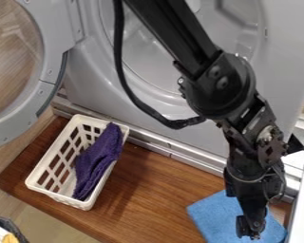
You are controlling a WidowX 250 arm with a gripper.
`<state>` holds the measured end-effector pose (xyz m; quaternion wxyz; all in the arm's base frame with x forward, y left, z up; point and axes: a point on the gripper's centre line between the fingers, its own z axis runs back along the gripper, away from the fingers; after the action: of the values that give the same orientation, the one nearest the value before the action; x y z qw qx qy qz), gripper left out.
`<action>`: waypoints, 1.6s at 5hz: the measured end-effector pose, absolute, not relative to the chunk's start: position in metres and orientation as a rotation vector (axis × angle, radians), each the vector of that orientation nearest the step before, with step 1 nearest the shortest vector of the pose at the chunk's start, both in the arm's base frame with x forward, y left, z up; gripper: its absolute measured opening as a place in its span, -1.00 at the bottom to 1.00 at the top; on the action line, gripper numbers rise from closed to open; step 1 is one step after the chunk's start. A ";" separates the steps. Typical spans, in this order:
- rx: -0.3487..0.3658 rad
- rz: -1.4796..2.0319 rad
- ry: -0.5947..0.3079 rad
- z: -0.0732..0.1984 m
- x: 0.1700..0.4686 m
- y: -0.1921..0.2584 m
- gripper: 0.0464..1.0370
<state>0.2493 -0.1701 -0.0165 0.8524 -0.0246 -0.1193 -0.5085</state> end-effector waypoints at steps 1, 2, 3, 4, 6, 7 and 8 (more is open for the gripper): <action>-0.051 -1.068 -0.227 -0.023 0.247 -0.169 0.93; -0.048 -1.074 -0.196 -0.032 0.243 -0.167 0.92; -0.070 -1.083 -0.149 -0.051 0.240 -0.169 0.92; -0.054 -1.088 -0.106 -0.065 0.247 -0.168 0.93; -0.037 -1.076 -0.069 -0.078 0.255 -0.171 0.93; -0.045 -1.048 -0.068 -0.079 0.254 -0.166 0.93; -0.022 -0.997 -0.051 -0.081 0.249 -0.151 0.93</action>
<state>0.2487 -0.1511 -0.0808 0.8780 -0.0106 -0.0244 -0.4780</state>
